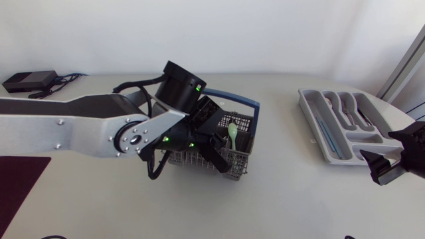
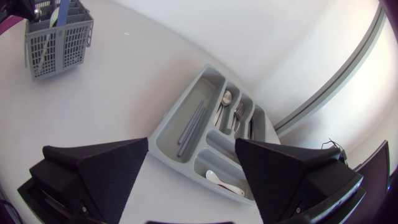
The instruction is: Sort the cutlery from the basket into the organizer compartments.
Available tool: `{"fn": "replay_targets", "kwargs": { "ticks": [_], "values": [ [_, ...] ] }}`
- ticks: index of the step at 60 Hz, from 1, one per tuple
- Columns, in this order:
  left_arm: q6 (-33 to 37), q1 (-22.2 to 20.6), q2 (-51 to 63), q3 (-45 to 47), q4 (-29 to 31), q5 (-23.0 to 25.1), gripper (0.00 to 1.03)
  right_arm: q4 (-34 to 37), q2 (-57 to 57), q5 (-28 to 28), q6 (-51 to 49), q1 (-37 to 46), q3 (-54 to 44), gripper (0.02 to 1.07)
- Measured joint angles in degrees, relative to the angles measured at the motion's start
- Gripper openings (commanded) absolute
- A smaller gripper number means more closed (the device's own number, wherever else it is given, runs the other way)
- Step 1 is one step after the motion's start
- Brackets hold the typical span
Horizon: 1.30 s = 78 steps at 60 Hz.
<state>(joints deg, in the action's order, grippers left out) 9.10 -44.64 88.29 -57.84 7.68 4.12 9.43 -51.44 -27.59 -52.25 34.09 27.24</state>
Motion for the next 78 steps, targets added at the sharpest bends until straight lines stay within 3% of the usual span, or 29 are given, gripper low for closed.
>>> {"fn": "replay_targets", "kwargs": {
  "ticks": [14,48,64,78],
  "values": [
    [3.0,0.0,-3.8,0.8,-6.3,-1.6,0.03,1.0,1.6,1.2,0.2,-1.8,0.0,1.02],
    [3.0,1.4,-3.6,2.0,-6.4,-1.6,0.03,1.1,2.4,1.9,0.4,-2.5,-0.2,1.02],
    [3.4,1.4,-3.7,4.0,-9.2,-1.6,0.03,1.1,2.4,1.9,0.4,-2.5,-0.3,1.02],
    [5.1,1.4,-9.6,5.9,-10.0,-1.5,0.03,1.5,3.3,1.9,2.0,-3.2,-0.2,1.02]
  ]
}}
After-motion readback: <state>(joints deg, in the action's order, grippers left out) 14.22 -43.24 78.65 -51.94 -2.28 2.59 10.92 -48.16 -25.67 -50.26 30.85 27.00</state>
